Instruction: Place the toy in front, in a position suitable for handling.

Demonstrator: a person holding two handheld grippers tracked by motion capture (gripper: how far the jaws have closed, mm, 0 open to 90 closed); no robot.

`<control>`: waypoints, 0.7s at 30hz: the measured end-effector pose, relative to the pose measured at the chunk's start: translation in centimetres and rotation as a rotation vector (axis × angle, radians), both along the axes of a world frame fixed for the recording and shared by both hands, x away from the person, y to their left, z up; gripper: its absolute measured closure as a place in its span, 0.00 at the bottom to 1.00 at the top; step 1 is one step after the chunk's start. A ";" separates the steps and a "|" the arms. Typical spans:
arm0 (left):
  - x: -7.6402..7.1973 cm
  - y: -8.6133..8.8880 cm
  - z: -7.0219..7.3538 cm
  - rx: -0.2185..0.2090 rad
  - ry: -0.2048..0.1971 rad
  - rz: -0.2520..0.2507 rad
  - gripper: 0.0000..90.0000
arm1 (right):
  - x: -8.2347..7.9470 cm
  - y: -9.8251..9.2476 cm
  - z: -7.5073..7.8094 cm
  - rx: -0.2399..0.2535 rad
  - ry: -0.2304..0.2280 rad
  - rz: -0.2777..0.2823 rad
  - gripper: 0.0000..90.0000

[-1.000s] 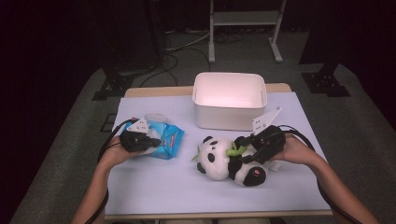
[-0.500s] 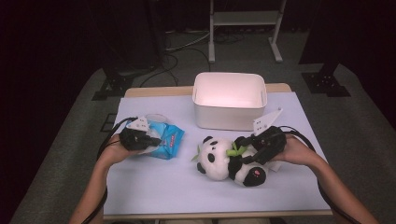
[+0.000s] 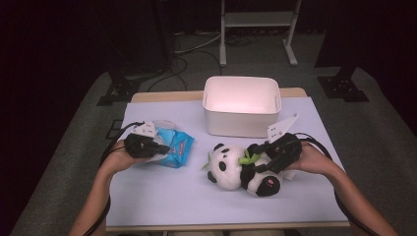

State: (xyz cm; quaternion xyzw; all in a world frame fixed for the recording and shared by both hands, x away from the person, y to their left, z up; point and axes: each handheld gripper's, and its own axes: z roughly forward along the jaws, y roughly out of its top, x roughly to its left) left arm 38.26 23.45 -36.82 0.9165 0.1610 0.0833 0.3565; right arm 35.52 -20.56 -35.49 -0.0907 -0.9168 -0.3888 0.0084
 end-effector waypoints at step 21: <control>-0.5 -1.9 2.6 -0.052 0.043 -0.107 1.00 | 0.0 0.0 0.0 -0.004 0.000 0.008 0.34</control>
